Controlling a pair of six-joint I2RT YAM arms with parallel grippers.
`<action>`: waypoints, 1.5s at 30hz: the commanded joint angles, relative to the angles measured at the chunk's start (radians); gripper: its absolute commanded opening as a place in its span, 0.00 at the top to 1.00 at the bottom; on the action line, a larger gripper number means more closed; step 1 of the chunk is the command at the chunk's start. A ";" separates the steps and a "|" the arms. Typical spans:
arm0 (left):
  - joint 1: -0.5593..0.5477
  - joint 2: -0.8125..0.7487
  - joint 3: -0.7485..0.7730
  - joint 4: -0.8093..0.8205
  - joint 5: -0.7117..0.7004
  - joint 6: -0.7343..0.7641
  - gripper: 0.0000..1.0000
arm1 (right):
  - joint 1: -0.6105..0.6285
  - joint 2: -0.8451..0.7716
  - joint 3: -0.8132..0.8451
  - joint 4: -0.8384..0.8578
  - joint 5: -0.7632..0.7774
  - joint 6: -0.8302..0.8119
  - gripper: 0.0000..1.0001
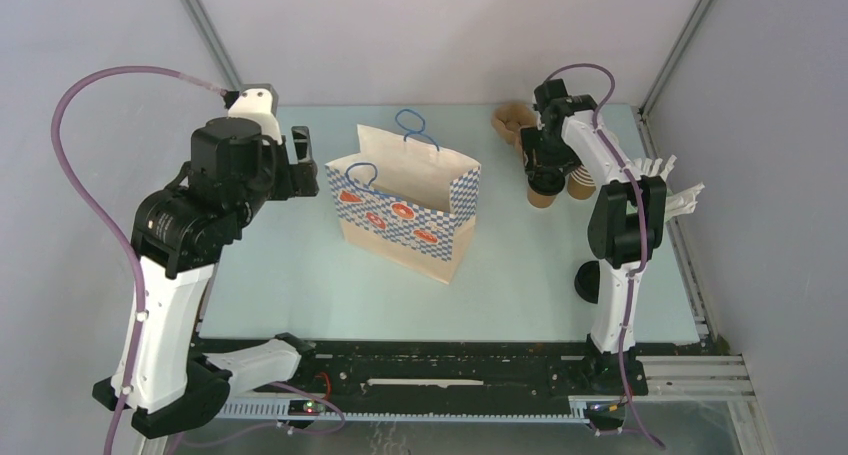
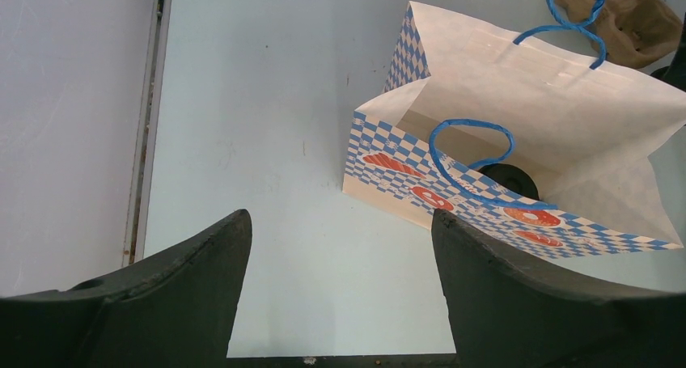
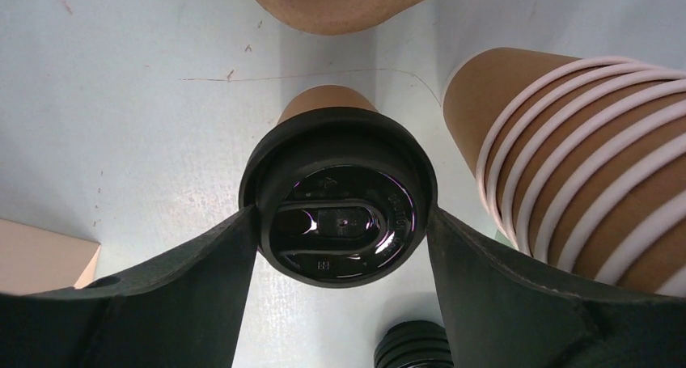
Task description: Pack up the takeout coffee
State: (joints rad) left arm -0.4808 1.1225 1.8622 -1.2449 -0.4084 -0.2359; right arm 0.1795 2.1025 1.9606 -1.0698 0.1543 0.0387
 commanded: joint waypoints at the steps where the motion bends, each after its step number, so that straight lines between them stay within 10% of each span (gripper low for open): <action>1: 0.006 -0.002 0.039 -0.007 -0.012 0.006 0.14 | -0.011 0.012 -0.017 0.031 -0.017 -0.017 0.16; 14: 0.014 0.034 0.047 -0.003 0.024 -0.017 0.12 | 0.003 -0.051 -0.032 0.004 -0.060 -0.013 0.37; 25: 0.160 0.370 0.215 -0.032 0.325 -0.134 0.17 | 0.119 -0.498 -0.295 0.061 -0.277 0.060 0.47; 45: 0.091 0.769 0.382 -0.069 0.108 -0.115 0.39 | 0.066 -0.862 -0.391 0.005 -0.390 0.051 0.60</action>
State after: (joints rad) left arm -0.3626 1.8652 2.1784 -1.2934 -0.2146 -0.3408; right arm 0.2489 1.2560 1.5146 -1.0595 -0.2020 0.1062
